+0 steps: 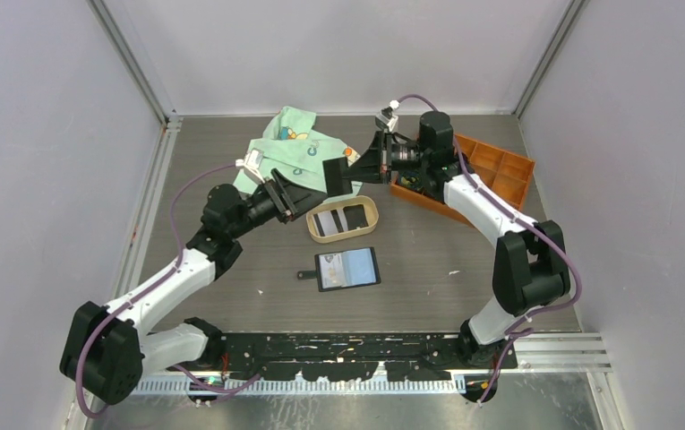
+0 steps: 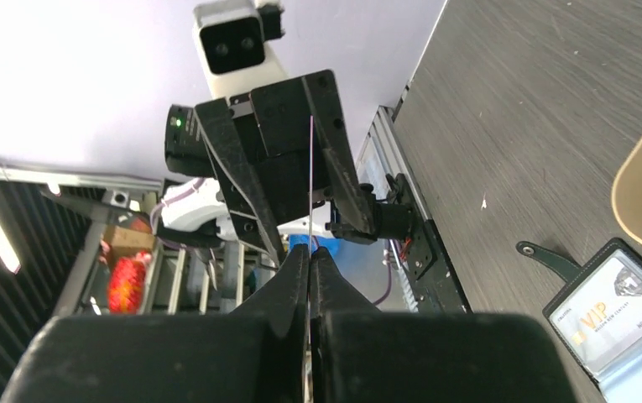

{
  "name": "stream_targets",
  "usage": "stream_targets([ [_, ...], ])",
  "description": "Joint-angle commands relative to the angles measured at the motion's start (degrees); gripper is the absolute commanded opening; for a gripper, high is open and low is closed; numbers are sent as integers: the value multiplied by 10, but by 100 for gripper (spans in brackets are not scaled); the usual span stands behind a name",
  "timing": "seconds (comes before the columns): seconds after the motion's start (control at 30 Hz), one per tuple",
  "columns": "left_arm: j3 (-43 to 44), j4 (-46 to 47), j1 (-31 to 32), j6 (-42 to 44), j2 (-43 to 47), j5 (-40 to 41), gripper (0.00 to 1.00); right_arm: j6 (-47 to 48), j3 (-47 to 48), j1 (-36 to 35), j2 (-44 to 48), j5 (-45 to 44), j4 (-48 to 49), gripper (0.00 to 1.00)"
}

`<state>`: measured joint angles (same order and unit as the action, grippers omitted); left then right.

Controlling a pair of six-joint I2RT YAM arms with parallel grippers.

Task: Put the credit cards into the card holder
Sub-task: Pick up the credit card from the storage box.

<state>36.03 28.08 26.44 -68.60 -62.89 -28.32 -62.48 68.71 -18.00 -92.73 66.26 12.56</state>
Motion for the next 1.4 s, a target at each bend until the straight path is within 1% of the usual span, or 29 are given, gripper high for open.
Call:
stream_targets([
  [0.0, 45, 51, 25, 4, -16, 23, 51, 48, -2, -17, 45, 17, 13, 1],
  [0.1, 58, 62, 39, 5, -31, 22, 42, 67, -5, -26, 56, 18, 4, 1],
  [0.17, 64, 71, 48, 6, -39, 19, 25, 87, -5, -30, 62, 18, -12, 1],
  [0.23, 65, 83, 52, 8, -45, 12, 2, 114, -5, -32, 67, 20, -32, 2],
  [0.27, 63, 87, 51, 10, -46, 9, 0, 131, -4, -33, 70, 21, -42, 5],
  [0.3, 60, 92, 52, 17, -46, 4, 0, 150, -4, -32, 74, 22, -53, 11],
  [0.37, 52, 86, 52, 50, -37, -7, 0, 233, 5, -28, 90, 21, -111, 27],
  [0.4, 48, 74, 52, 75, -31, -15, 0, 291, 12, -26, 100, 16, -168, 36],
  [0.43, 42, 60, 52, 105, -25, -27, 0, 378, 17, -24, 110, 10, -214, 44],
  [0.47, 35, 54, 52, 129, -22, -41, 0, 431, 19, -23, 120, 7, -252, 51],
  [0.5, 26, 53, 52, 148, -19, -57, 0, 466, 14, -21, 129, 7, -273, 57],
  [0.53, 19, 58, 52, 164, -18, -73, 0, 487, 4, -21, 137, 10, -276, 59],
  [0.67, -5, 81, 54, 196, -21, -125, 0, 495, -40, -21, 152, 34, -216, 60],
  [0.8, -13, 98, 62, 210, -32, -154, 0, 505, -70, -24, 148, 51, -181, 59],
  [0.97, -30, 99, 73, 252, -33, -150, 0, 539, -80, -25, 146, 68, -189, 59],
  [1.07, -48, 115, 75, 269, -31, -142, 0, 548, -84, -27, 146, 74, -191, 57],
  [1.2, -55, 136, 75, 273, -37, -146, 0, 560, -86, -29, 147, 73, -196, 53],
  [1.37, -61, 146, 79, 268, -41, -143, 0, 609, -84, -31, 149, 77, -231, 49],
])
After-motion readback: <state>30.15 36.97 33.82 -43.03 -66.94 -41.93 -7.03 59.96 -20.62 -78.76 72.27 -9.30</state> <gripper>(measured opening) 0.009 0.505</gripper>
